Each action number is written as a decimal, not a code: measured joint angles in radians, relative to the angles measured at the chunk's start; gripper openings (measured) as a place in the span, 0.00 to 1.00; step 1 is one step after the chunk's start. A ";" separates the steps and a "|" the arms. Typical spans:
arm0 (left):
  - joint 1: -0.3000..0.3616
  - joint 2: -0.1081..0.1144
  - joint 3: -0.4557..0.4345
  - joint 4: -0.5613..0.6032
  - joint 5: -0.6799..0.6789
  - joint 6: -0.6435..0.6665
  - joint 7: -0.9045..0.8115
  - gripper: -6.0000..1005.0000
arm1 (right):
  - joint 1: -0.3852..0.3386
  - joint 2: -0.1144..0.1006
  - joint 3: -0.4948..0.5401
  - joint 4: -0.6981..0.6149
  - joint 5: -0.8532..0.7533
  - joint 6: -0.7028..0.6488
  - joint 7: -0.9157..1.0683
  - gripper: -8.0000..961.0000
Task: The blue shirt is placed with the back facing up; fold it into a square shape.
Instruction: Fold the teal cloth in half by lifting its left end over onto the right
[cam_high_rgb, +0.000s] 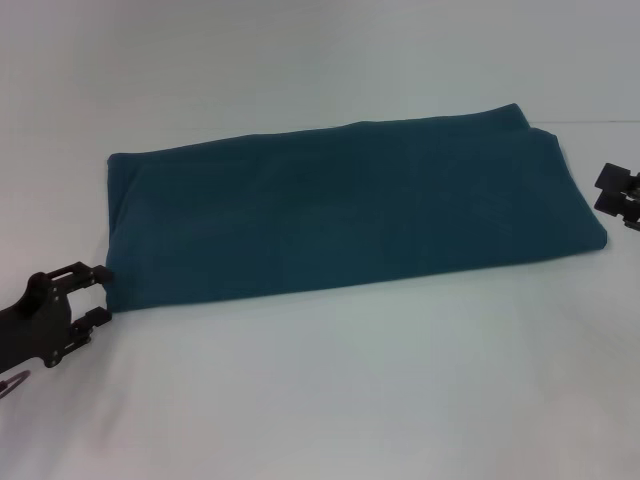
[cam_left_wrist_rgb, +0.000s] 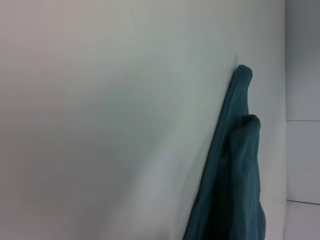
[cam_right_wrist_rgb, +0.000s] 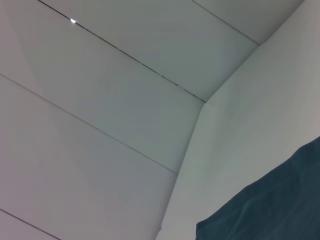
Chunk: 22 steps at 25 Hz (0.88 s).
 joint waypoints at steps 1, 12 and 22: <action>-0.002 0.000 0.000 -0.001 0.000 -0.003 0.000 0.59 | 0.000 0.000 0.000 0.000 0.000 0.000 0.000 0.72; -0.025 0.001 0.007 -0.025 0.004 -0.042 0.000 0.59 | -0.003 0.001 0.002 0.001 -0.003 0.000 0.000 0.72; -0.075 0.005 0.024 -0.074 0.007 -0.087 0.012 0.59 | -0.004 0.001 0.001 0.001 -0.004 0.001 -0.002 0.72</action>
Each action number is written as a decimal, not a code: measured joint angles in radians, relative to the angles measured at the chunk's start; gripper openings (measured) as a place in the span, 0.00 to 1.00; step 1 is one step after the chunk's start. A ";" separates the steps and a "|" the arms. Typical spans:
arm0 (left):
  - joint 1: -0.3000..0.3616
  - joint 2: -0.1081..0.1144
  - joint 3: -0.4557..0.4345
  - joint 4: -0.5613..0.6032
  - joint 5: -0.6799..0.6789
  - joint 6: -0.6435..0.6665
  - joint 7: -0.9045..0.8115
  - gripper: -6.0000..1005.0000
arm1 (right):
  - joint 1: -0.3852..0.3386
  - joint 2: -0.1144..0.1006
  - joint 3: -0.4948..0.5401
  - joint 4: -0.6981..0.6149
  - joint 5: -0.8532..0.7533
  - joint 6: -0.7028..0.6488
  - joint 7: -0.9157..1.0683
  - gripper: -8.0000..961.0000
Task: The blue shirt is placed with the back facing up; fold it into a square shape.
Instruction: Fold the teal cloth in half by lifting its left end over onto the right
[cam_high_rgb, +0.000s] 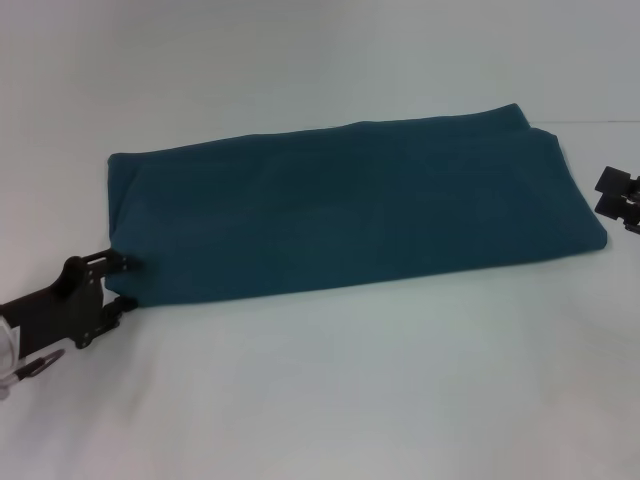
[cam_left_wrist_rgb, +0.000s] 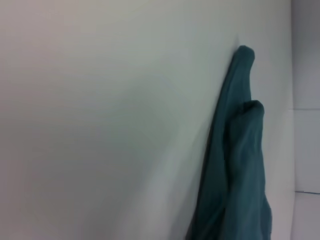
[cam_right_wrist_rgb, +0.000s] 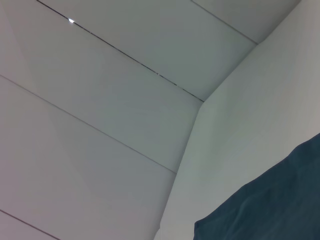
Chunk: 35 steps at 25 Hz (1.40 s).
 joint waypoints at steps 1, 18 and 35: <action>-0.006 0.000 0.000 -0.002 0.000 -0.002 0.002 0.59 | -0.001 0.000 0.000 0.000 0.000 0.000 0.000 0.72; -0.027 0.001 -0.010 0.007 -0.064 0.077 0.076 0.59 | -0.006 0.000 0.003 0.009 0.006 -0.002 -0.012 0.72; -0.035 -0.005 -0.001 -0.017 0.014 0.017 0.072 0.59 | -0.011 0.003 0.005 0.013 0.000 0.002 -0.014 0.72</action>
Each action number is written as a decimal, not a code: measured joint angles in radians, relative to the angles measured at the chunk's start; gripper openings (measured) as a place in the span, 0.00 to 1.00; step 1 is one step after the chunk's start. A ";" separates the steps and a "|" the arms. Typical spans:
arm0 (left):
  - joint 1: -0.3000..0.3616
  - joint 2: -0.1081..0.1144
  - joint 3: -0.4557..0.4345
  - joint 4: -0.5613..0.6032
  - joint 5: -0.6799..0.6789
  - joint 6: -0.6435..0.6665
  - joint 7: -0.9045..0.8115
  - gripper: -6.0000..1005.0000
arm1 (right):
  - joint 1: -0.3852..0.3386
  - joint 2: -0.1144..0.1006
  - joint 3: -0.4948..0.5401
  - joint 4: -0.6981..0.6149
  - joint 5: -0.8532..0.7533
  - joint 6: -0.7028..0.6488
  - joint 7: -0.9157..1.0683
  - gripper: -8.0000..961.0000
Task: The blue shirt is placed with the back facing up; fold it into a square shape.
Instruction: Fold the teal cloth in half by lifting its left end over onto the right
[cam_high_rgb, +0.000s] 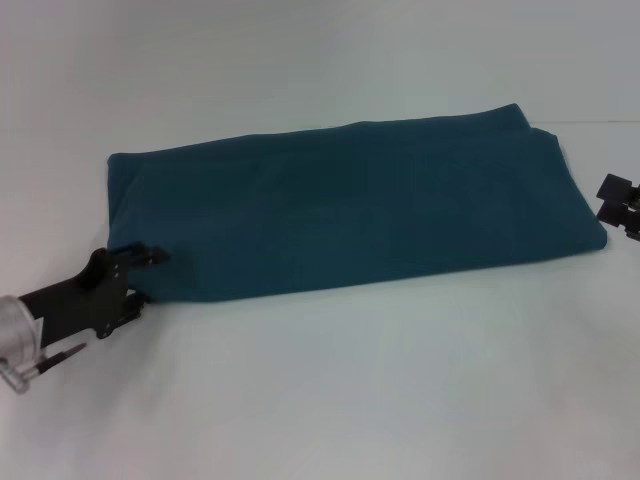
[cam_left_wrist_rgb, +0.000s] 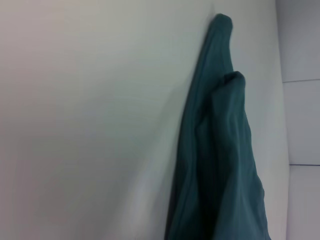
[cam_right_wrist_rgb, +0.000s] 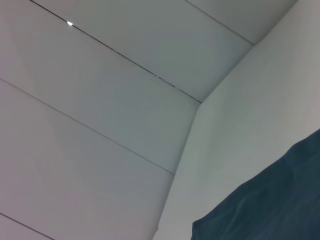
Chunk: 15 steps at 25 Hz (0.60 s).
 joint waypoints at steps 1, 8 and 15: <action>0.000 0.000 0.000 0.000 0.000 0.000 0.000 0.59 | -0.002 0.000 0.000 0.000 0.000 0.000 -0.001 0.72; -0.054 0.005 0.011 -0.035 0.000 -0.069 0.003 0.59 | -0.011 0.000 0.001 0.011 0.000 0.000 -0.011 0.72; -0.083 0.006 0.026 -0.037 0.000 -0.111 0.001 0.59 | -0.013 -0.001 0.004 0.011 0.000 0.000 -0.012 0.72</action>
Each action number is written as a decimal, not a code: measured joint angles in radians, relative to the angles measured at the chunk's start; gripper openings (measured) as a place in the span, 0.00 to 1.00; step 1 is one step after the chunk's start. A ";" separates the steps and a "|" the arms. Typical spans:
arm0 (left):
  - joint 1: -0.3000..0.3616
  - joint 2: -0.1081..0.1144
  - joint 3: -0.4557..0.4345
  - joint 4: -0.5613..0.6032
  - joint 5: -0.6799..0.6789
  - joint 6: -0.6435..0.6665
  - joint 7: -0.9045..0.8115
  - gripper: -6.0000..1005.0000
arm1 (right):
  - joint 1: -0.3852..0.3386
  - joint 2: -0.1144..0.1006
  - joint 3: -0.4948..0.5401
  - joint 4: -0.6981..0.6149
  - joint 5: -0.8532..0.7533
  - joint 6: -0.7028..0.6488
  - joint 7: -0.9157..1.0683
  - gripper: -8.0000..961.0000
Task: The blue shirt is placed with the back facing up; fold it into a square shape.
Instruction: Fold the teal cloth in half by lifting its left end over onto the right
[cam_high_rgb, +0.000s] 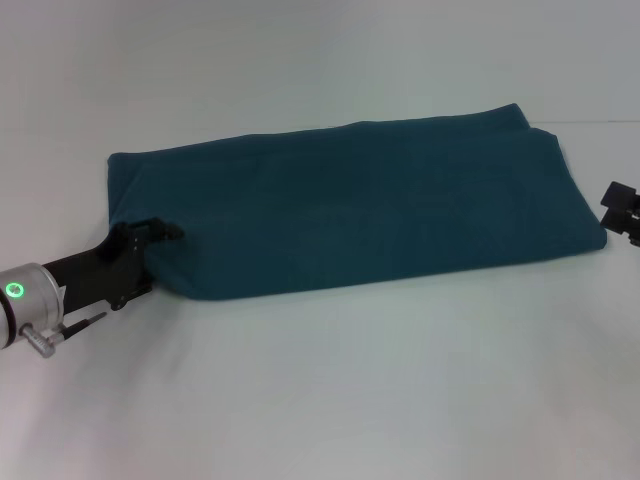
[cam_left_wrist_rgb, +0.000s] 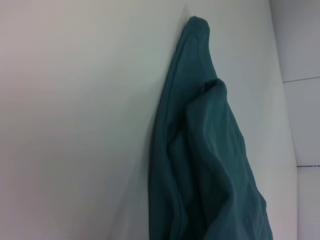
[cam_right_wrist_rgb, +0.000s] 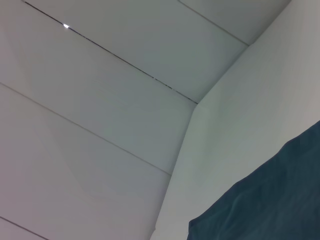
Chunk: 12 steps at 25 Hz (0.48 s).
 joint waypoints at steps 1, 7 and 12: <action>0.000 0.000 0.000 0.000 0.000 0.001 -0.001 0.59 | 0.000 -0.001 0.001 0.000 0.001 -0.001 0.000 0.72; 0.035 -0.002 -0.009 0.004 -0.009 0.022 -0.002 0.59 | 0.000 -0.002 0.002 0.000 0.006 -0.004 0.000 0.72; 0.062 -0.009 -0.027 0.023 -0.031 0.014 0.007 0.58 | 0.002 -0.002 0.002 0.000 0.006 0.000 0.000 0.72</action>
